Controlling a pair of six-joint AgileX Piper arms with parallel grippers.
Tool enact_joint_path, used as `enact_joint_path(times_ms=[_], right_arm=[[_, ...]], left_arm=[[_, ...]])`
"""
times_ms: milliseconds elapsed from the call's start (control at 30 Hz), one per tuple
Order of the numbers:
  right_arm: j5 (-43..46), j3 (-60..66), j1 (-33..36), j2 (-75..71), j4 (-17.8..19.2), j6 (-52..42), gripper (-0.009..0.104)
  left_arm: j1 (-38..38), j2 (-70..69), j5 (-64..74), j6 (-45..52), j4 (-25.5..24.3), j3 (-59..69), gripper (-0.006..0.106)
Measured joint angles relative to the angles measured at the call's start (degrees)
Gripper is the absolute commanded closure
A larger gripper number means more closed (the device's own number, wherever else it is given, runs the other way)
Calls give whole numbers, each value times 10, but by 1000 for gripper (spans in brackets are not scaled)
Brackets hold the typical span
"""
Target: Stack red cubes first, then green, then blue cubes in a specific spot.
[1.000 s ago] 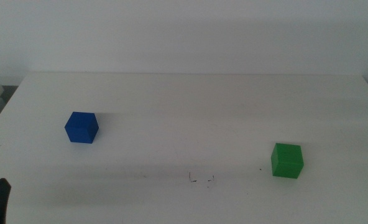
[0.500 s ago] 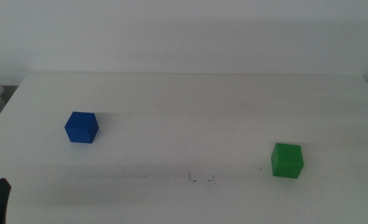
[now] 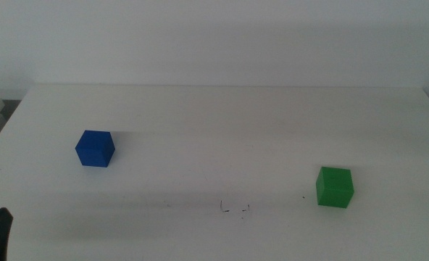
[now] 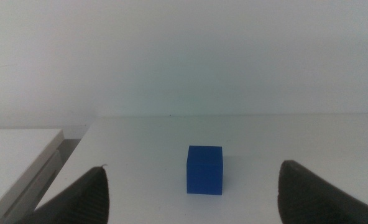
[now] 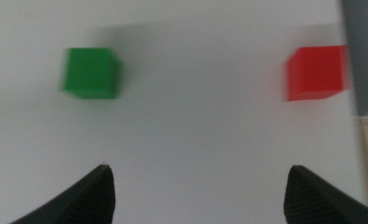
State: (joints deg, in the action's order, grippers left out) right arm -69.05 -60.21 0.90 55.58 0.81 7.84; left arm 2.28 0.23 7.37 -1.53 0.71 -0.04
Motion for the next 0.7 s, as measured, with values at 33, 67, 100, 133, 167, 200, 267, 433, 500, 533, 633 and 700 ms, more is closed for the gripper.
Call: enact_joint_path(times_ms=[33,67,100,133,167,200,267,433,500,533,633,700], right_arm=[[-3,-12,-5,21,17,2,2],[-4,-25,-12,41,34,2,2],[-5,-36,-22,61,48,1,2],[-5,-42,-33,76,57,-1,2],[-5,-49,-48,94,64,-8,2],[-5,-53,-65,111,65,-17,2],[-5,-56,-97,139,68,-35,2],[-2,-57,-167,212,69,-97,2],[8,-57,-181,241,69,-119,2],[13,-57,-185,252,70,-128,2],[23,-57,-190,291,70,-161,2],[28,-58,-192,317,70,-180,2]], left_arm=[[0,0,0,0,0,0,10],[0,0,0,0,0,0,10],[0,0,0,0,0,0,10],[0,0,0,0,0,0,10],[0,0,0,0,0,0,10],[0,0,0,0,0,0,10],[0,0,0,0,0,0,10],[0,0,0,0,0,0,10],[0,0,0,0,0,0,10],[0,0,0,0,0,0,10],[0,0,0,0,0,0,10],[0,0,0,0,0,0,10]])
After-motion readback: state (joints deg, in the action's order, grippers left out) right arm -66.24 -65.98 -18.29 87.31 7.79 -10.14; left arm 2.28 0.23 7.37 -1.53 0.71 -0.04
